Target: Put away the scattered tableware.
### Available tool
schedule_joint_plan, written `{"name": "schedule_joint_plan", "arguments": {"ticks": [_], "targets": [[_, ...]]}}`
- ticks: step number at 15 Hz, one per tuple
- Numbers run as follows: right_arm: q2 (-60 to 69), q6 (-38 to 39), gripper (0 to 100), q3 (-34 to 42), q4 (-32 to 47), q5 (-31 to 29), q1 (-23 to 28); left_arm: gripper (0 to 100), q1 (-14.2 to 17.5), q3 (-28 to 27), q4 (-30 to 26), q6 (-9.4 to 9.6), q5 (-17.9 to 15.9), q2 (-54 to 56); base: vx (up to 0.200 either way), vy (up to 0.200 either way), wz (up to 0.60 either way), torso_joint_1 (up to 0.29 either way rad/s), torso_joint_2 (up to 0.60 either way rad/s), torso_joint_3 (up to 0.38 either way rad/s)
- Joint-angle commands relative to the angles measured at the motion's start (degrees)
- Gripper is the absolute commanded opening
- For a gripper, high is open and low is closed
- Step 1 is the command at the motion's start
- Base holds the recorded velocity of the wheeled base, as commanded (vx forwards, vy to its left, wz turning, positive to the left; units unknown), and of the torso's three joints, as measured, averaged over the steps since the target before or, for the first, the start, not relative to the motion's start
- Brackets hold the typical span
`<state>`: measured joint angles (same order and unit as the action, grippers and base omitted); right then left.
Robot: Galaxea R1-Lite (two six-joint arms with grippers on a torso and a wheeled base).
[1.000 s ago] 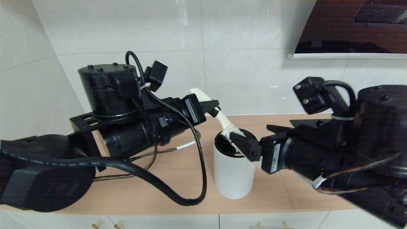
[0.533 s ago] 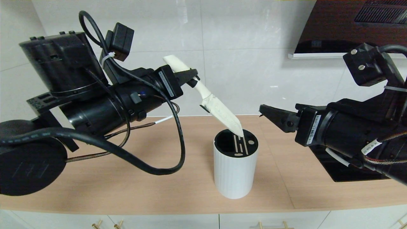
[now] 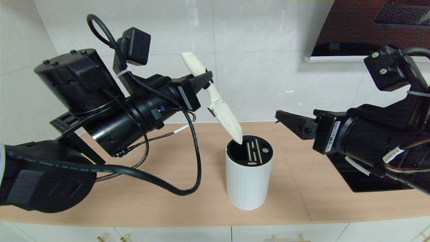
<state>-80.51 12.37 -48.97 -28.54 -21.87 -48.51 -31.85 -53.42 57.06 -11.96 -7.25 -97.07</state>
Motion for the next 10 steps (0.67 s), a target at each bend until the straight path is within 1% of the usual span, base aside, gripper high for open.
{"name": "schedule_joint_plan", "arguments": {"ticks": [1, 2, 3, 4, 8, 10], "targets": [[-0.18, 0.02, 100, 0.01, -0.03, 0.07, 0.25, 0, -0.49, 2.27, -0.02, 5.98, -0.04, -0.48, 0.000, 0.000, 0.00, 0.000, 0.00, 0.000], [-0.26, 0.02, 100, 0.01, -0.03, 0.07, 0.25, 0, -0.49, 2.88, -0.02, 8.53, 0.13, -0.48, 0.000, 0.000, 0.00, 0.000, 0.00, 0.000], [-0.53, 0.02, 100, 0.01, -0.03, 0.07, 0.34, 0, -1.19, 3.67, -0.02, 9.94, 0.22, -0.57, 0.000, 0.000, 0.00, 0.000, 0.00, 0.000], [-0.79, 0.02, 100, 0.19, -0.03, 0.07, 0.25, 0, -1.81, 3.67, -0.02, 10.03, 0.22, -0.75, 0.000, 0.000, 0.00, 0.000, 0.00, 0.000], [-0.79, 0.02, 100, 0.01, -0.03, 0.07, 0.25, 0, -1.98, 3.50, 0.42, 10.11, 0.22, -1.89, 0.000, 0.000, 0.00, 0.000, 0.00, 0.000], [-0.88, 0.02, 100, 0.19, -0.03, -0.01, 0.25, 0, -2.42, 3.50, 2.17, 10.11, 0.22, -2.77, 0.000, 0.000, 0.00, 0.000, 0.00, 0.000]]}}
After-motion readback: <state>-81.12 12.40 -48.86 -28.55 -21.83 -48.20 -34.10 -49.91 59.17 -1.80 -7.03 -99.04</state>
